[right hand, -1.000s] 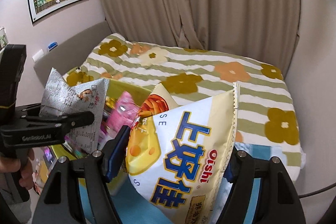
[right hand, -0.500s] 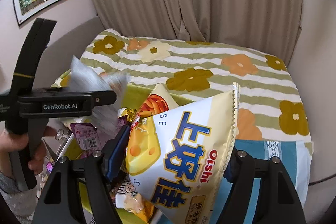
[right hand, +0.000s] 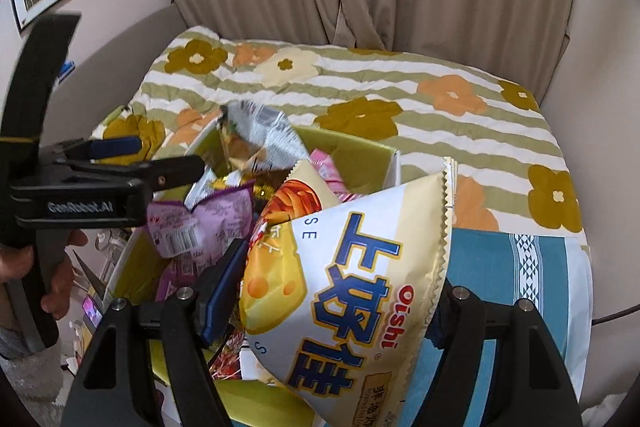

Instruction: Organize snacks

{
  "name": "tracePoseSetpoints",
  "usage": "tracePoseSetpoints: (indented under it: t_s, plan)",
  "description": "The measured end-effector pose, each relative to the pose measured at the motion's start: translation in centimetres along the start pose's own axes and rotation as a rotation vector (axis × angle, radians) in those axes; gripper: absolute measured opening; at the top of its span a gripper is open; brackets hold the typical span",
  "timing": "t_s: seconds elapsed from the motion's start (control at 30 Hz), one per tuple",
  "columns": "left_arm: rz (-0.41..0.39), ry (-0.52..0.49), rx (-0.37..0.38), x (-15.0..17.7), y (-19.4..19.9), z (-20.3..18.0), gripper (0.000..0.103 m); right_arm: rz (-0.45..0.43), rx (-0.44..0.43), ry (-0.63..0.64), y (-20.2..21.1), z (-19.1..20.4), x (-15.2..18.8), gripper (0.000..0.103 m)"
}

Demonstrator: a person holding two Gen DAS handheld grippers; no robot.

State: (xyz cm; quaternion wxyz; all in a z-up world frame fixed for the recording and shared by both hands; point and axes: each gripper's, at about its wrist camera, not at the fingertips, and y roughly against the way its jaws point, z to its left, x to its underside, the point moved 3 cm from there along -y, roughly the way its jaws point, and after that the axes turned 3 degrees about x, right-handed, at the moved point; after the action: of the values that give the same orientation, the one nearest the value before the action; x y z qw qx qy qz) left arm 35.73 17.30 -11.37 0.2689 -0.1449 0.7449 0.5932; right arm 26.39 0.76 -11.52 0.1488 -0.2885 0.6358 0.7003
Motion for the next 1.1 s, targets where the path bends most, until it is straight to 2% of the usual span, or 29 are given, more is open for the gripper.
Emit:
tracePoseSetpoints:
  t_s: [0.07,0.13,0.17,0.2,0.33,0.47,0.7,0.87,1.03,1.1]
  plan:
    - [-0.001,0.002,-0.011,0.4,0.2,0.0,0.103,0.023,-0.017,0.005,-0.6,0.3,0.2,0.072]
    - [-0.002,0.010,-0.019,0.9,0.5,-0.1,0.103,0.034,-0.035,0.014,-1.1,0.7,0.5,0.080]
    - [-0.002,0.016,-0.024,1.2,0.7,-0.1,0.103,0.026,-0.031,0.020,-1.1,0.8,0.7,0.095]
    - [-0.003,0.020,-0.030,1.5,0.9,-0.1,0.103,0.013,-0.026,0.023,-0.9,0.9,0.9,0.103]
    - [-0.016,0.043,-0.069,3.2,2.0,-0.7,0.103,-0.041,-0.057,0.018,0.2,0.7,1.8,0.103]
    - [-0.021,0.064,-0.096,4.9,3.0,-1.5,0.103,-0.077,-0.052,0.011,1.4,0.1,2.6,0.103]
    - [-0.064,0.044,-0.116,7.5,6.4,-4.9,0.103,-0.134,-0.053,-0.019,5.2,-1.7,4.4,0.103]
    - [-0.135,0.025,-0.113,9.9,10.6,-8.3,0.103,-0.195,-0.025,-0.046,9.7,-3.2,6.1,0.103]
    - [-0.240,0.011,-0.125,12.7,15.4,-11.7,0.103,-0.263,0.038,-0.098,15.2,-5.5,8.4,0.103]
    - [-0.284,0.013,-0.137,13.7,17.2,-13.1,0.103,-0.279,0.089,-0.112,17.3,-6.5,9.7,0.103]
